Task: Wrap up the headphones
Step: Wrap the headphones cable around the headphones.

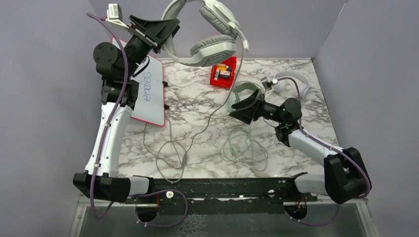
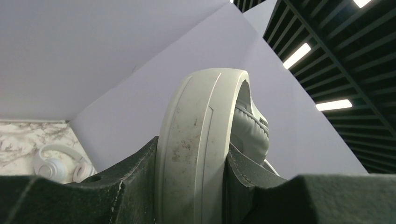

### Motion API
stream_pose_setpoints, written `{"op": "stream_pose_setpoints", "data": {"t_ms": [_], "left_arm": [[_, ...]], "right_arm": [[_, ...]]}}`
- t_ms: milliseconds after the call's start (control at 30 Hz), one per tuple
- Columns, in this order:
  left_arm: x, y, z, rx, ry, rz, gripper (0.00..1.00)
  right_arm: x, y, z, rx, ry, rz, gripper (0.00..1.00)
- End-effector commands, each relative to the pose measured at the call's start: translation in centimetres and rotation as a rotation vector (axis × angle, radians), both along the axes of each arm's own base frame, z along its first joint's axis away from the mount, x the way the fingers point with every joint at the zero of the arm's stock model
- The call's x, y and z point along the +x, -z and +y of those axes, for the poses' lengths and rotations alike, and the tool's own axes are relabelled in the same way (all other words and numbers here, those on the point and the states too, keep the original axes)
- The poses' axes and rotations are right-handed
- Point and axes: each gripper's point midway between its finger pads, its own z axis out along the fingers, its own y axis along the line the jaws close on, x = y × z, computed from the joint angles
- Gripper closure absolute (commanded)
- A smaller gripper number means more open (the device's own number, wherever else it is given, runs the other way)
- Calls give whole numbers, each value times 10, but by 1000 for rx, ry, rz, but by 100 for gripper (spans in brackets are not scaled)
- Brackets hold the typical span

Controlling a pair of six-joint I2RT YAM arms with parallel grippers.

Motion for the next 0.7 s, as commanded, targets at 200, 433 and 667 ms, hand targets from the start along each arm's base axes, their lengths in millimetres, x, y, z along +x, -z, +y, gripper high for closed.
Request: {"op": "stream_pose_setpoints", "data": {"t_ms": [200,433,667], "left_arm": [[-14,-60,27,-177,-97,-47,100],[-7,-59,33,-212,-122,-19,100],[-2,-69,33,-275,-83,7,100]], "right_arm": [[-33,-30,48,115,-45,-244,5],[-46,-26,70,207,-43,-225,16],[-23,-15,82,225,42,-198,24]]}}
